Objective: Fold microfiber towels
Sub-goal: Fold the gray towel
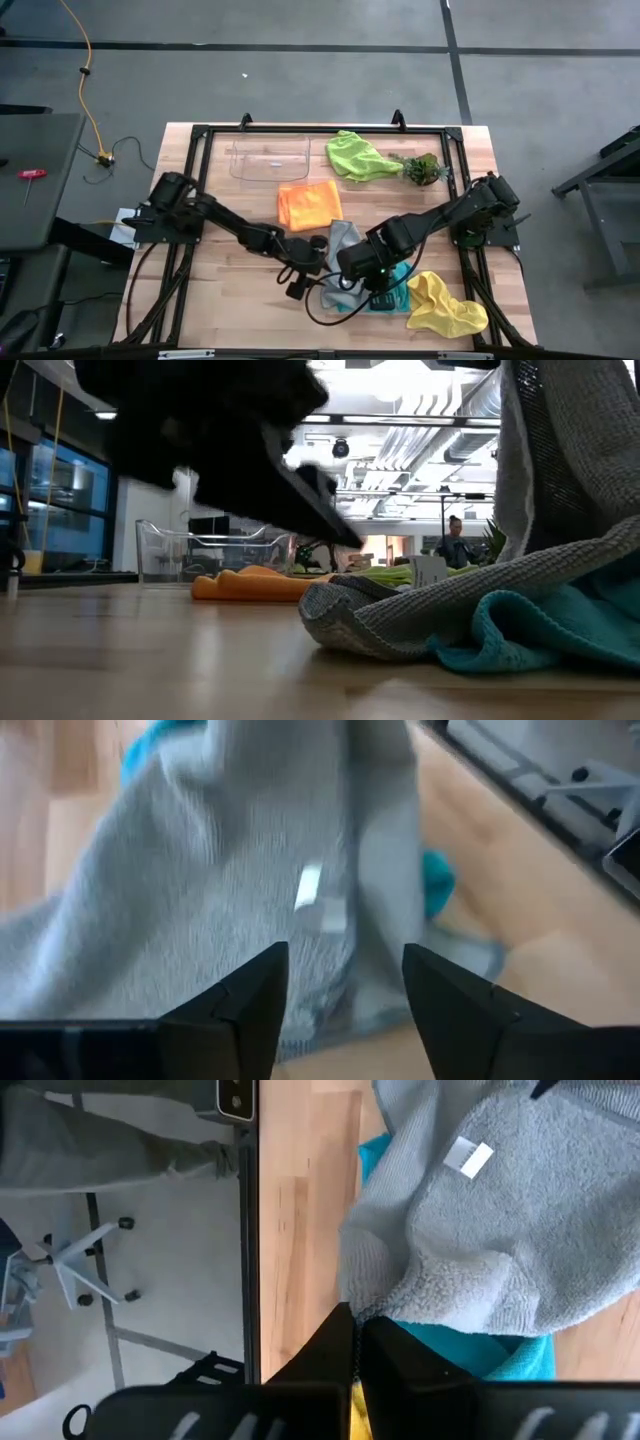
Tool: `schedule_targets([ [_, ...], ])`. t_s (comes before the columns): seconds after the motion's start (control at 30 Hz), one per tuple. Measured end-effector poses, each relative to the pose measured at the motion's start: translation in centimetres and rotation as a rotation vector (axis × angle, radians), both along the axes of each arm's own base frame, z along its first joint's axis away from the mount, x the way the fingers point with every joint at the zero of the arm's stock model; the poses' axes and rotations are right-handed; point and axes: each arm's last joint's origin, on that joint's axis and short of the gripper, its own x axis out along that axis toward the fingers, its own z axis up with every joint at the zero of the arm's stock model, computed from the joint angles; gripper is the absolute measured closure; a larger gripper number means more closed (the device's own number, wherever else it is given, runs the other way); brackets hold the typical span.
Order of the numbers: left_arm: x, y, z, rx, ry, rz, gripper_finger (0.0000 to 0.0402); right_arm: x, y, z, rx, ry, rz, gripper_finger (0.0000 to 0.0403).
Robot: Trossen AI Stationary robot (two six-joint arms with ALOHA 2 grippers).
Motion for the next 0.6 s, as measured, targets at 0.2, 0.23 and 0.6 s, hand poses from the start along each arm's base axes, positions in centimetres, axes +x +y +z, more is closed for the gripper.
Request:
schedule_targets([
  [0.2, 0.1, 0.2, -1.3, 0.002, 0.028, 0.011, 0.0250, 0.2, 0.1, 0.1, 0.011, -0.020, -0.007, 0.0403],
  [0.23, 0.2, 0.2, -1.5, 0.007, 0.030, 0.013, 0.0253, 0.2, 0.1, 0.1, 0.011, -0.019, -0.008, 0.0403],
  [0.6, 0.3, 1.0, -2.6, 0.009, 0.072, 0.057, 0.0271, 0.5, 0.2, 0.2, 0.028, -0.036, -0.034, 0.0403],
])
